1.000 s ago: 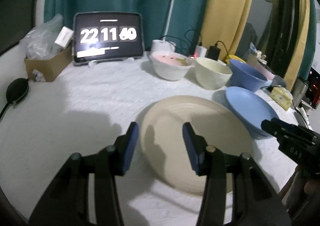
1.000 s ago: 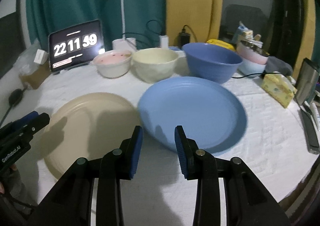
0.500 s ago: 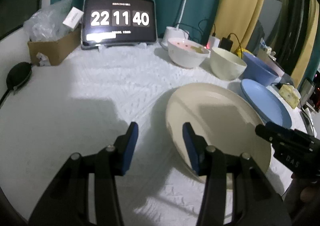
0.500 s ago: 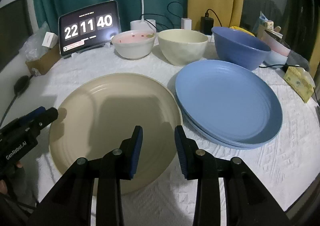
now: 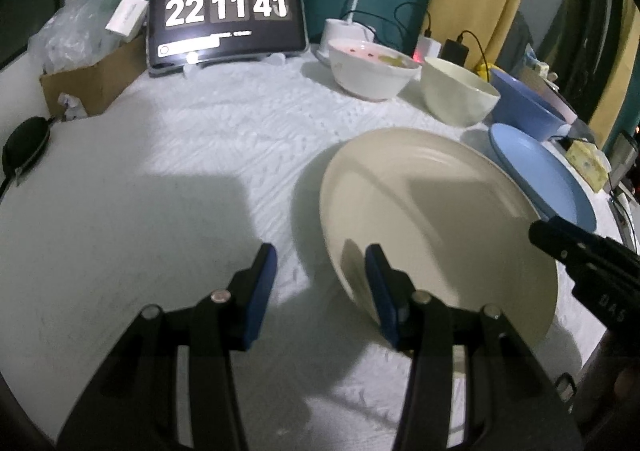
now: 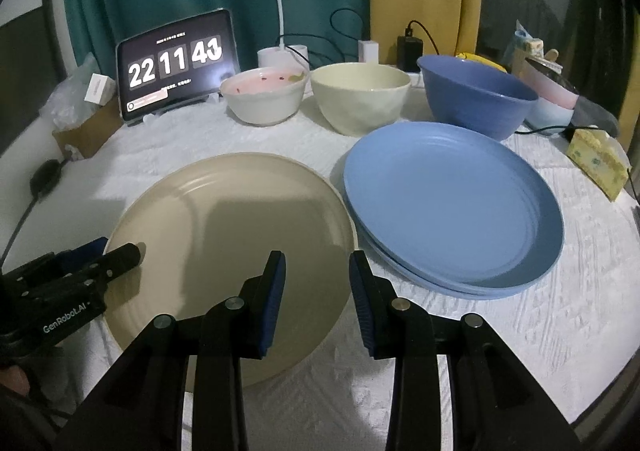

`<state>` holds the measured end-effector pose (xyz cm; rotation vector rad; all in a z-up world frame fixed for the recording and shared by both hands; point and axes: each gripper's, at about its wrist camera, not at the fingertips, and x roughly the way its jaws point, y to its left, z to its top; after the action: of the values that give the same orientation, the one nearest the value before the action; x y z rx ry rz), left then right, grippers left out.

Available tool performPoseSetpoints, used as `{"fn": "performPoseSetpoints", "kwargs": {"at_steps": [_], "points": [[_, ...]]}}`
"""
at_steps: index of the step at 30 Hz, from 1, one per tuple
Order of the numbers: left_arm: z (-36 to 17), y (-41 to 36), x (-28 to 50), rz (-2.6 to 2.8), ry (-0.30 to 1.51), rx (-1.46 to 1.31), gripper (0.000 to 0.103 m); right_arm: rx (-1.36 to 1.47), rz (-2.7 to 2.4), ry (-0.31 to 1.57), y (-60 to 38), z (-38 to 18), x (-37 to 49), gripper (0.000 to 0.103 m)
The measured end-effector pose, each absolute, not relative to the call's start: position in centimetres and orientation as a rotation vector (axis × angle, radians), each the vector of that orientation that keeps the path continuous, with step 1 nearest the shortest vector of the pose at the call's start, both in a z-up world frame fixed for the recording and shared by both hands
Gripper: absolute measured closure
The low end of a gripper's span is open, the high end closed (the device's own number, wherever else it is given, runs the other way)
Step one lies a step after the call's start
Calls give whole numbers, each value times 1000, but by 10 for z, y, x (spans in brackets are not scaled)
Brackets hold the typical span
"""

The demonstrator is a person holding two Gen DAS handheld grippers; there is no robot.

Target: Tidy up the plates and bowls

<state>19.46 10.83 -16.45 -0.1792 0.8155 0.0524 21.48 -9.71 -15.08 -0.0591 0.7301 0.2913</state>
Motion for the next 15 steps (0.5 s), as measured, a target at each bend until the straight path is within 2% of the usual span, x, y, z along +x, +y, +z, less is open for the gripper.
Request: {"fn": "performPoseSetpoints", "kwargs": {"at_steps": [15], "points": [[-165,97,192,-7,799,-162,57,-63,287,782,-96,-168,217,70]]}}
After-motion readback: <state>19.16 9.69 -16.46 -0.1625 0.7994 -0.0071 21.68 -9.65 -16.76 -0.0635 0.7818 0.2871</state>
